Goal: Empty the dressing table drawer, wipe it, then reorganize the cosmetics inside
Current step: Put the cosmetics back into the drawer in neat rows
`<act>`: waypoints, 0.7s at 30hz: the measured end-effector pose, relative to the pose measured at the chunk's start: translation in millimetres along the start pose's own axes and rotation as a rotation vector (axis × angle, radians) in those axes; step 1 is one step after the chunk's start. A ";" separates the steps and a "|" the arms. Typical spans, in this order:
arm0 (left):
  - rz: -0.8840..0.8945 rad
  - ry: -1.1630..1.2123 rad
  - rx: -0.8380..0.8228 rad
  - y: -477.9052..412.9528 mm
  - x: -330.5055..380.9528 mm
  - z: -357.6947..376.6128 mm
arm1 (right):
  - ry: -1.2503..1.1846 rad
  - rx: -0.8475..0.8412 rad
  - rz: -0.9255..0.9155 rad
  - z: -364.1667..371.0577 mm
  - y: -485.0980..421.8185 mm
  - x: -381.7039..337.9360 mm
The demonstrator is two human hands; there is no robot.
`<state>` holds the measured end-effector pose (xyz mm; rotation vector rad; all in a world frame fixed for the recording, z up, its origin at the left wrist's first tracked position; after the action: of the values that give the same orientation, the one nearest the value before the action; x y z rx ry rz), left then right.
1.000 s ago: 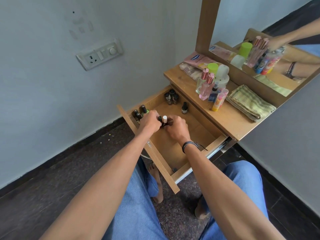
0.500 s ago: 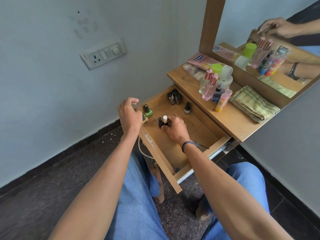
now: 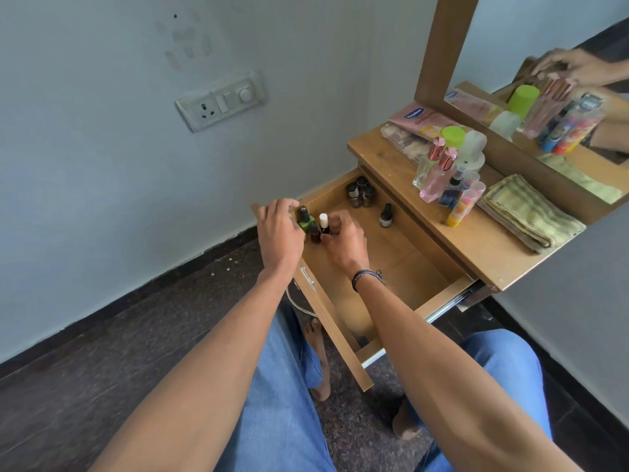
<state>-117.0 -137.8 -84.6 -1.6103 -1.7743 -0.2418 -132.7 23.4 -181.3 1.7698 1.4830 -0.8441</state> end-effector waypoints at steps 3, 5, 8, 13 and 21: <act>-0.020 0.007 0.007 -0.4 -3.5 0.3 | -0.002 0.018 -0.020 6.5 -1.9 -2.9; -0.031 0.000 0.005 -0.4 -4.4 0.9 | 0.003 0.029 -0.031 8.4 -2.8 -3.1; -0.033 -0.023 -0.004 -0.9 -4.2 1.8 | -0.004 0.033 -0.036 9.8 -4.0 -3.0; -0.056 -0.030 -0.019 -1.3 -6.3 2.5 | -0.032 0.027 -0.039 16.2 -9.6 1.4; -0.081 0.004 -0.021 -1.0 -7.8 3.1 | -0.055 -0.063 -0.055 25.8 -10.1 2.0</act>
<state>-119.3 -142.4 -91.2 -1.5535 -1.8417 -0.3013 -143.9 4.6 -198.5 1.6540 1.5116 -0.8577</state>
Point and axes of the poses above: each hand's wrist, its own y-axis away from the middle knuckle, its own z-axis out of the palm, x = y × z, the point moved 10 cm from there along -y, towards the middle knuckle, and after that the axes turned 5 degrees about y, right-handed, at the moved point
